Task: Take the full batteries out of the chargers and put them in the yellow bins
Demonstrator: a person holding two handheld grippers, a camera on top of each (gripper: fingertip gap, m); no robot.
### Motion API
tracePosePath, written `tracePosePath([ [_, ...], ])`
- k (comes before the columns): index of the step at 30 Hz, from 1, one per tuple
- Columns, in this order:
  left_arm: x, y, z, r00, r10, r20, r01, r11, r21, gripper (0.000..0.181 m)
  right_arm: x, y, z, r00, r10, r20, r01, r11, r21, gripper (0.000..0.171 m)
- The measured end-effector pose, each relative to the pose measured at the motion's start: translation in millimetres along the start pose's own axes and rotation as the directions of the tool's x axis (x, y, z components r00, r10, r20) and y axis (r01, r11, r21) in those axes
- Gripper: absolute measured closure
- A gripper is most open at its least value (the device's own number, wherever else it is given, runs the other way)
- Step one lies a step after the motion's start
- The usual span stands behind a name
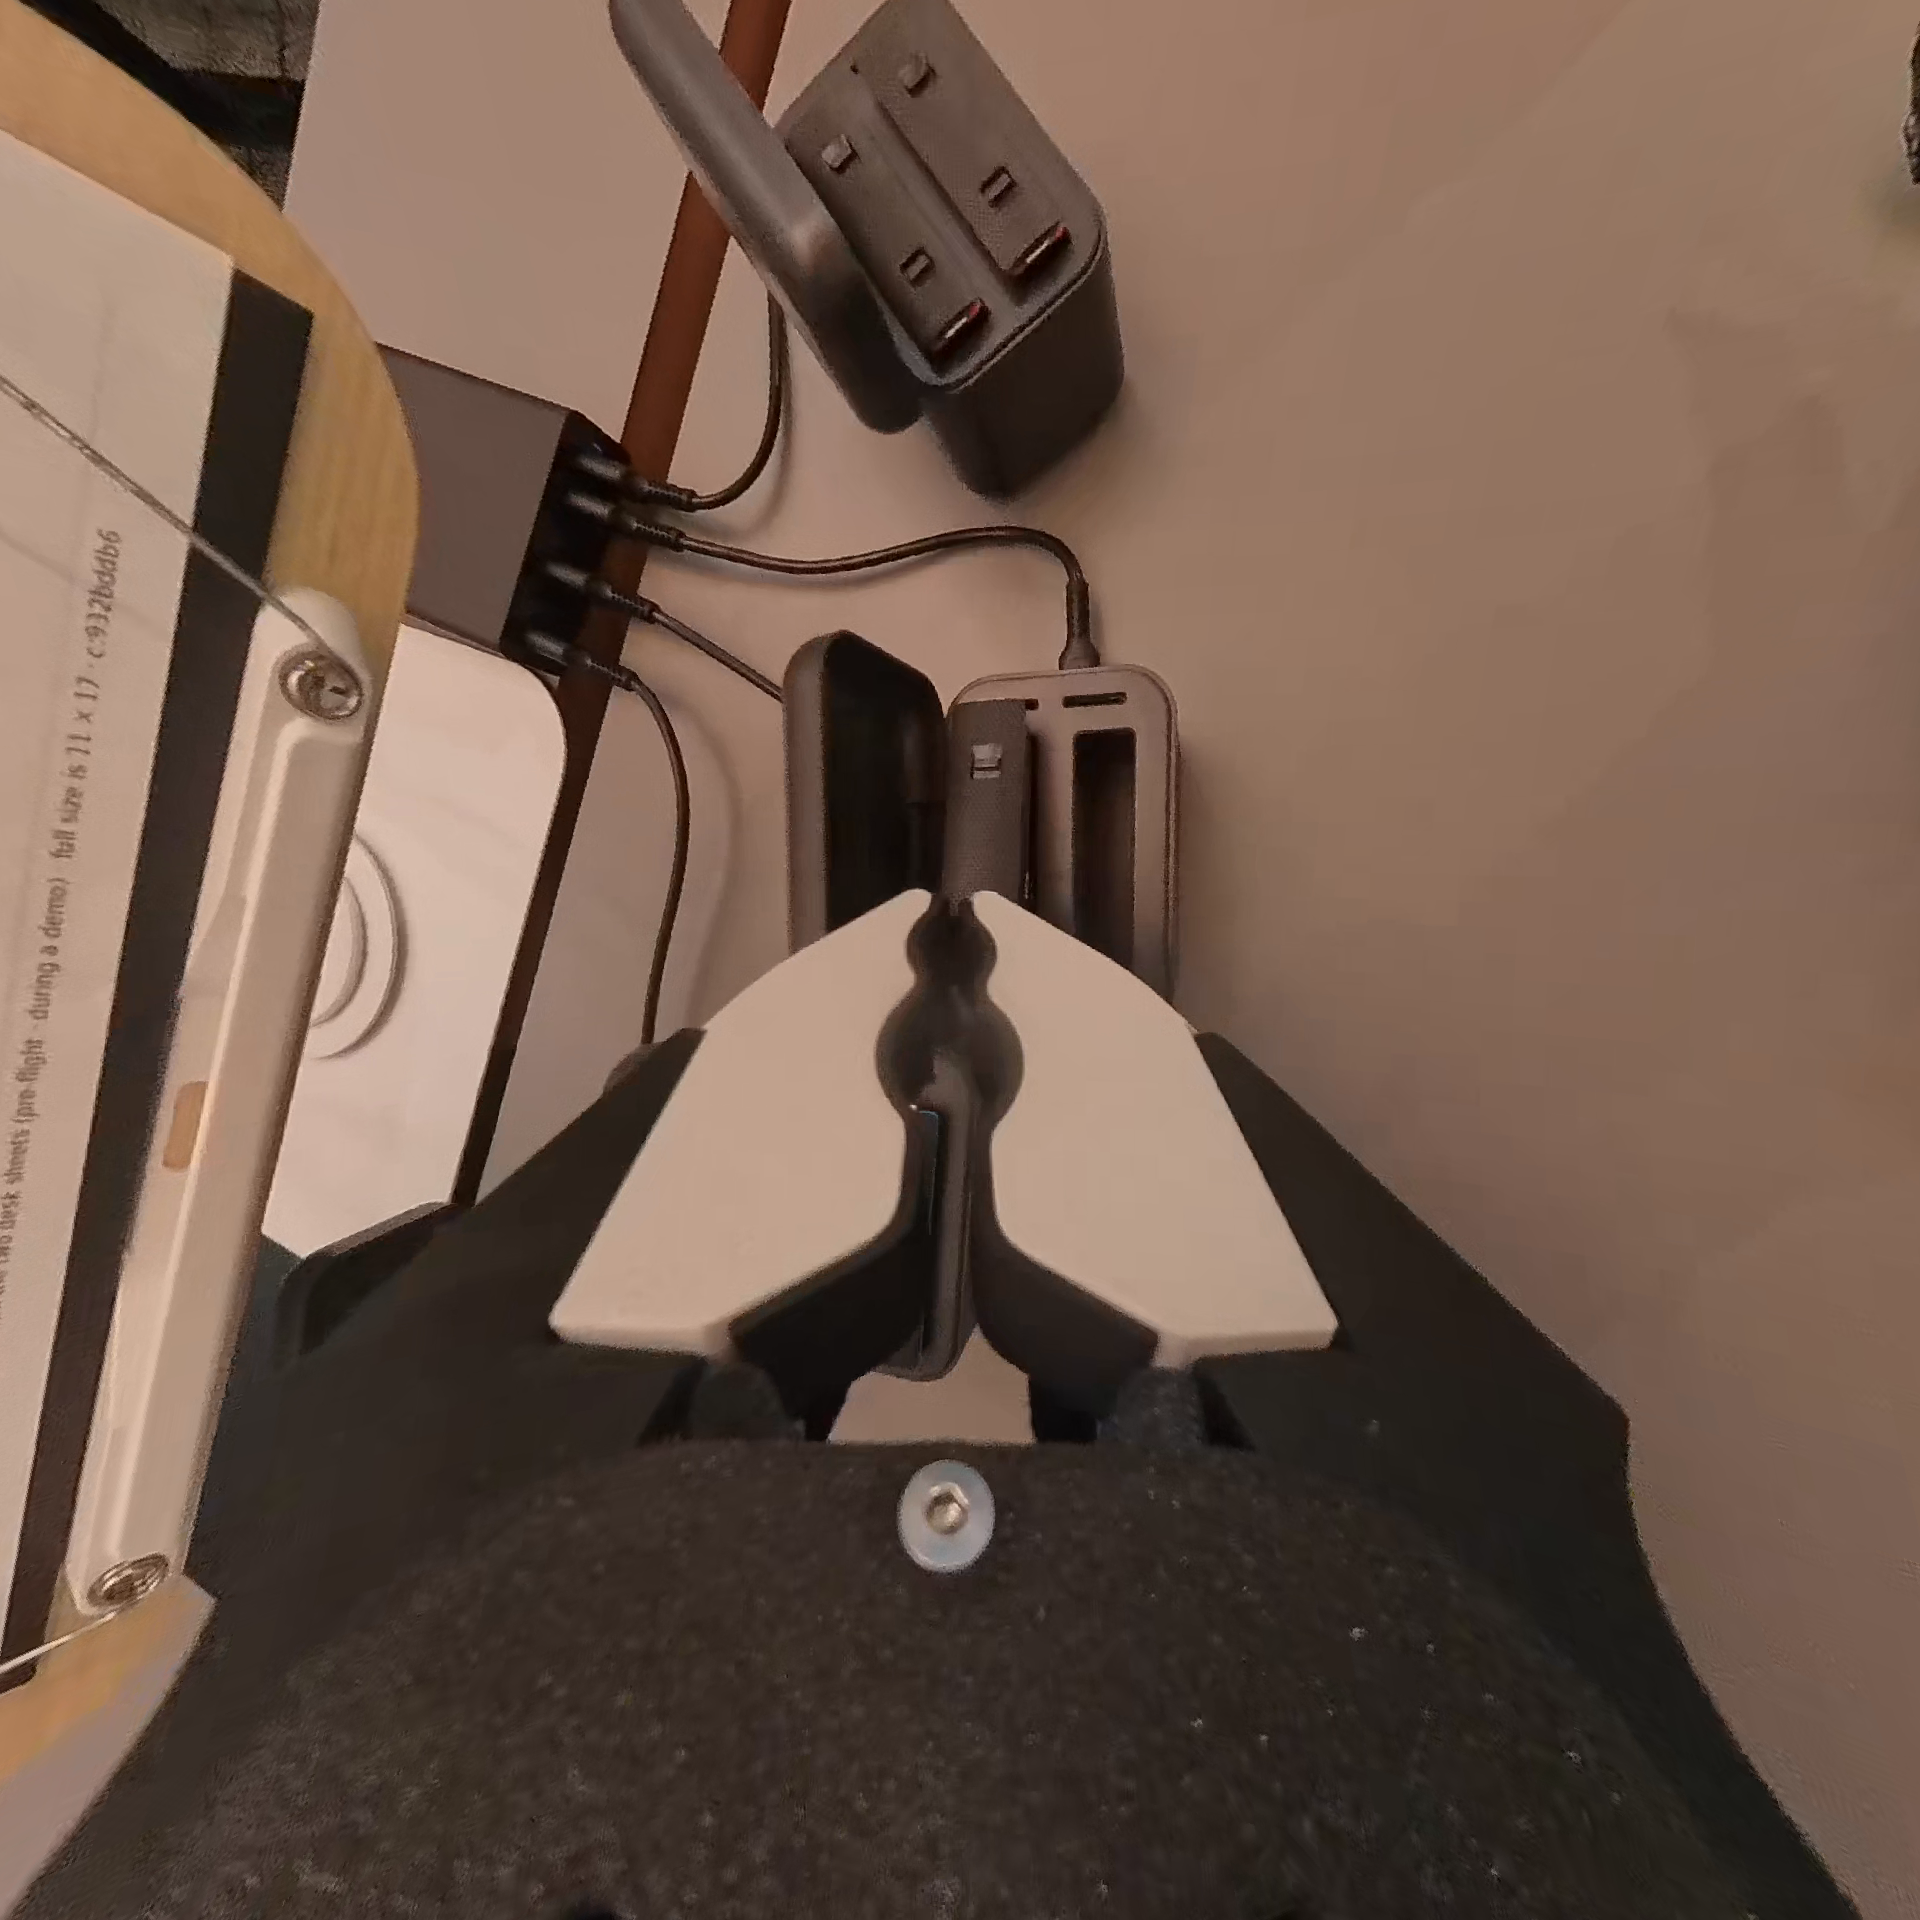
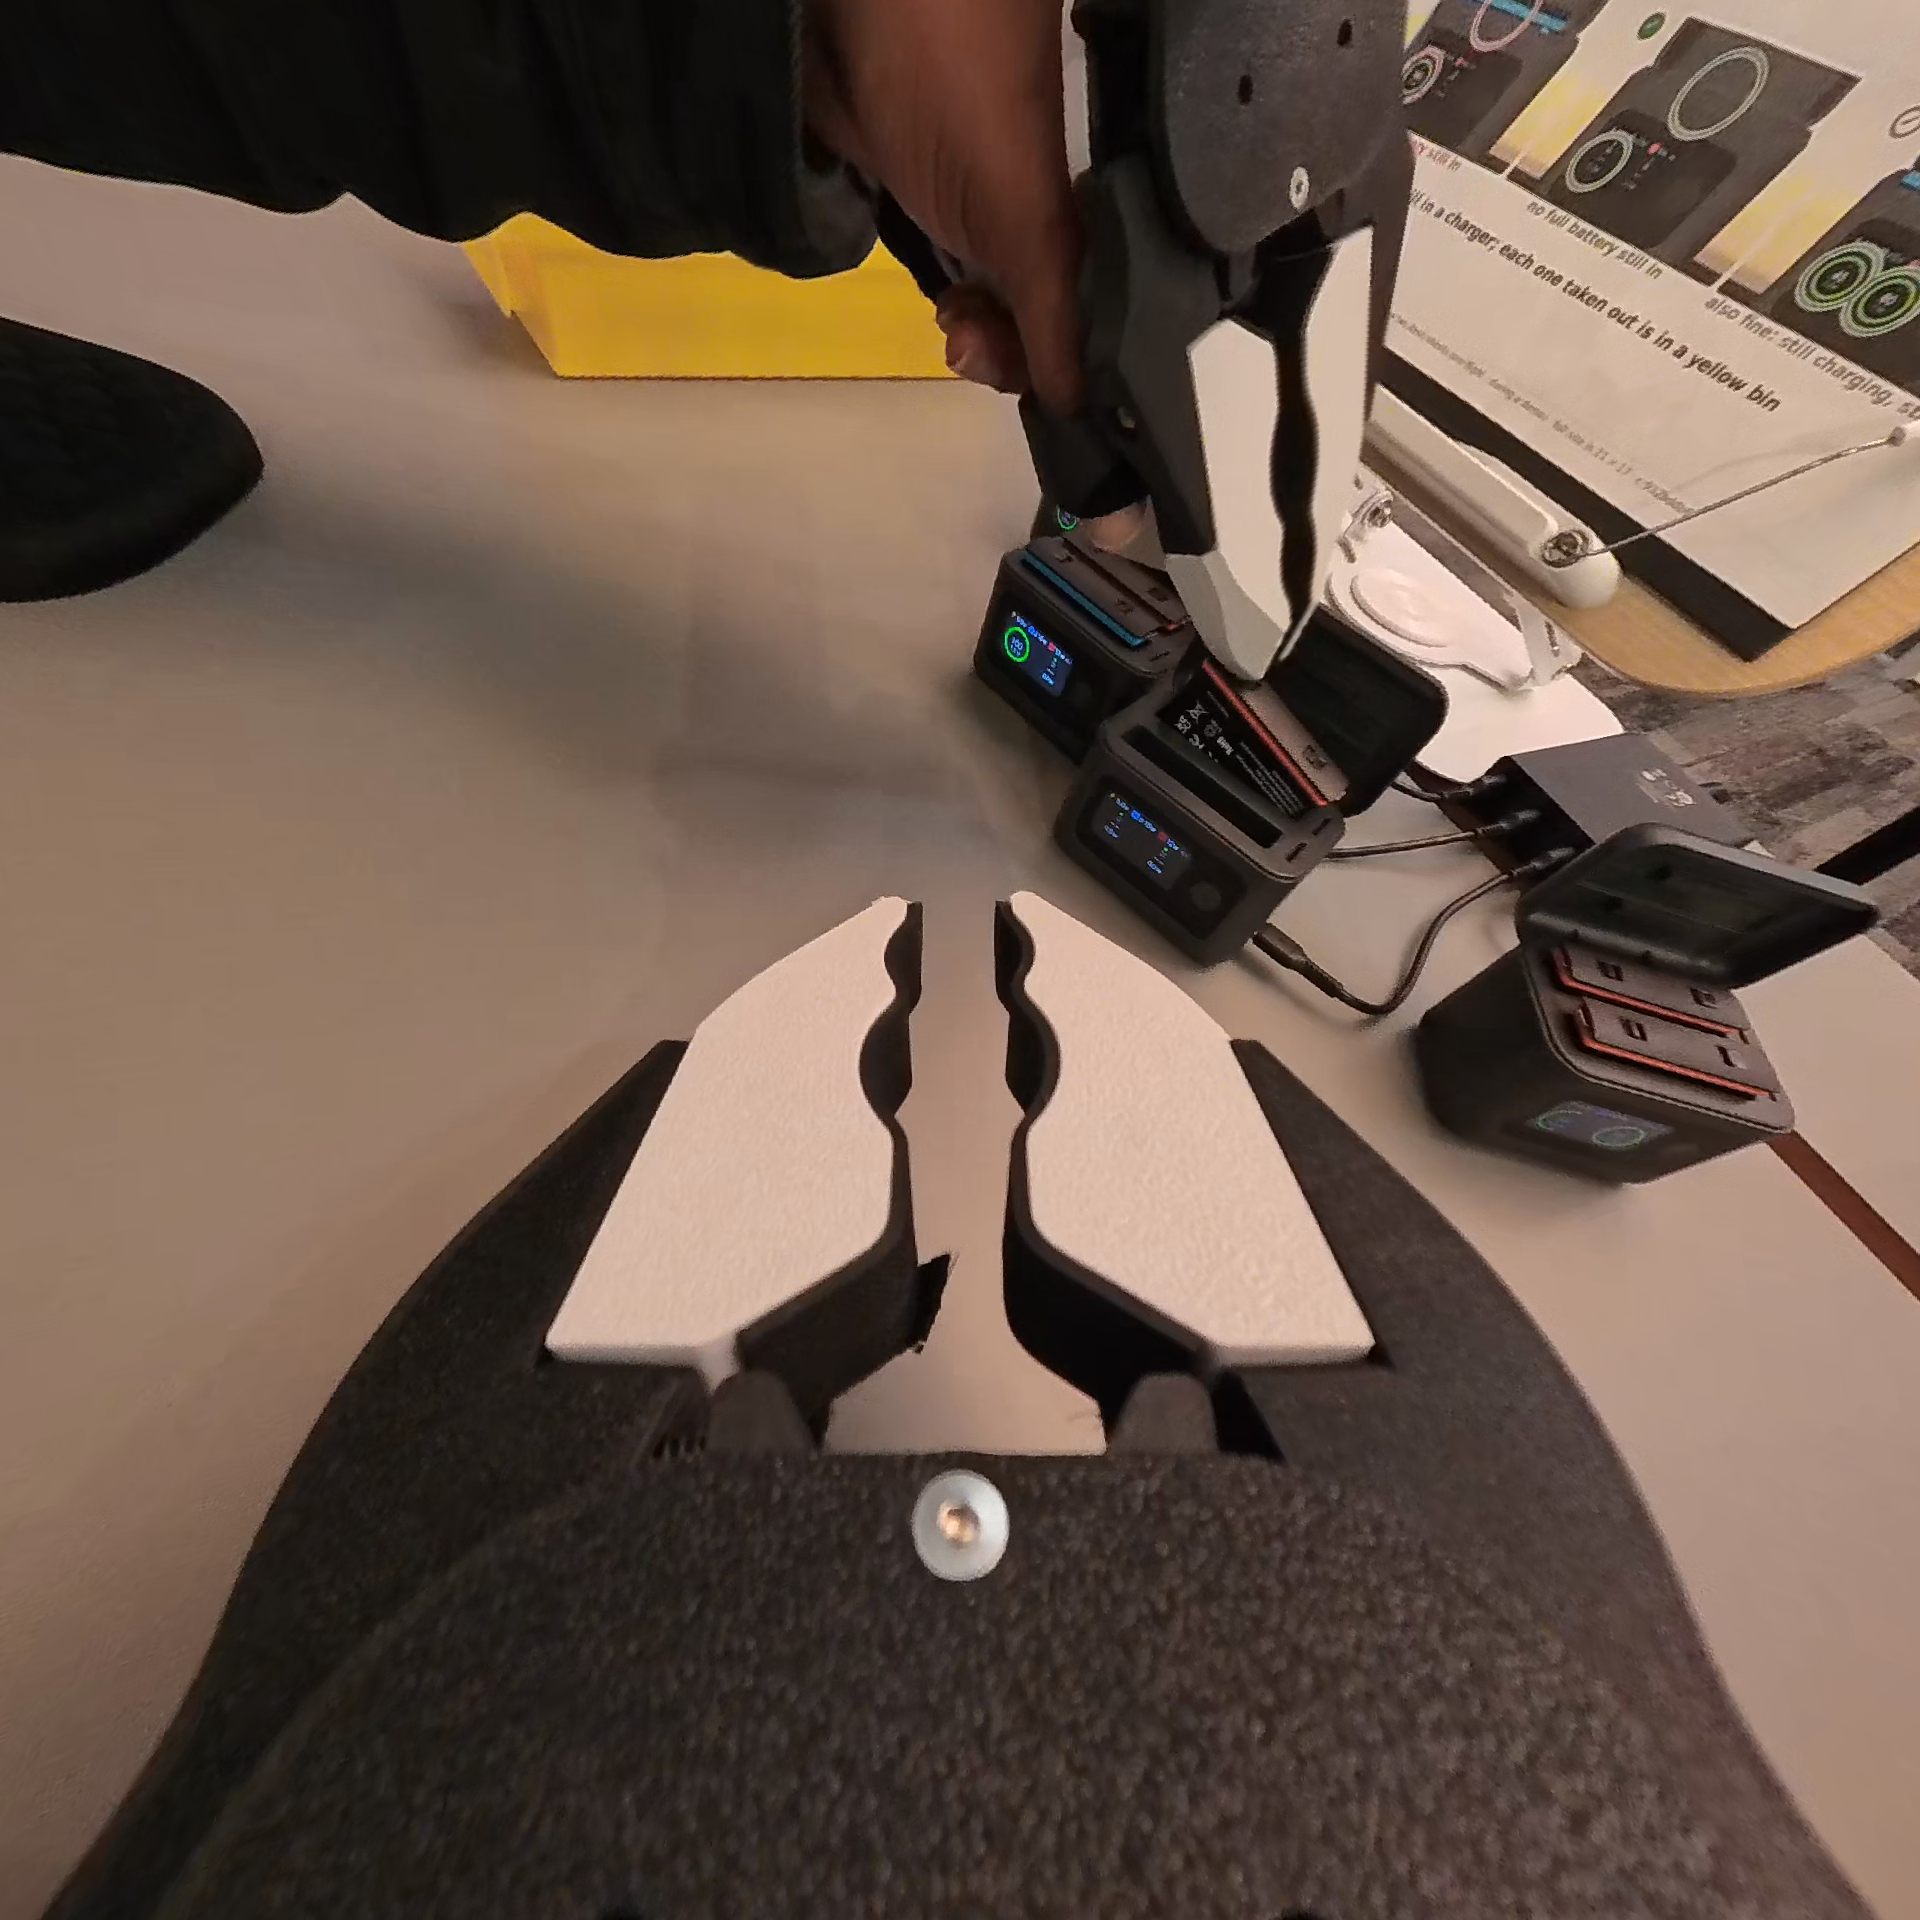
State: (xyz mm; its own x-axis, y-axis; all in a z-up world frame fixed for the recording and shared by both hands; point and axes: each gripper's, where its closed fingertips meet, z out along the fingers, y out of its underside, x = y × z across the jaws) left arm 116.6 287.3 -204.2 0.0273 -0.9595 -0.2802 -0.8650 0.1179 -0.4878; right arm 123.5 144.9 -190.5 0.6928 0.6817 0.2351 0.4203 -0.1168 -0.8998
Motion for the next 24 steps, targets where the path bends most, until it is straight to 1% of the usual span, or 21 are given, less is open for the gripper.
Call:
tracePosePath([
  [3,1,-4,-1,1.0,0.009,-0.016,-0.009,1.0,0.018,0.167,0,1,0,1.0,-0.001,0.001,0.001,1.0,-0.003,0.158],
  [6,0,-9,3,1.0,0.023,-0.013,-0.023,1.0,0.001,0.164,-1,1,1,1.0,-0.003,0.002,0.003,1.0,-0.007,0.158],
  [9,8,-6,10,0.996,0.055,-0.074,-0.061,0.995,-0.084,0.164,-1,1,1,1.0,-0.003,0.005,0.003,1.0,-0.009,0.158],
  [13,4,-5,14,0.988,0.133,-0.078,-0.146,0.97,-0.196,0.166,-3,2,1,1.0,-0.004,0.015,0.004,1.0,-0.015,0.158],
  [20,0,3,19,0.969,0.197,-0.147,-0.242,0.869,-0.431,0.162,-4,1,0,1.0,-0.01,0.023,0.011,1.0,-0.019,0.158],
  [24,0,5,23,0.965,0.202,-0.165,-0.258,0.832,-0.491,0.161,-4,1,-1,1.0,-0.008,0.026,0.008,1.0,-0.018,0.158],
])
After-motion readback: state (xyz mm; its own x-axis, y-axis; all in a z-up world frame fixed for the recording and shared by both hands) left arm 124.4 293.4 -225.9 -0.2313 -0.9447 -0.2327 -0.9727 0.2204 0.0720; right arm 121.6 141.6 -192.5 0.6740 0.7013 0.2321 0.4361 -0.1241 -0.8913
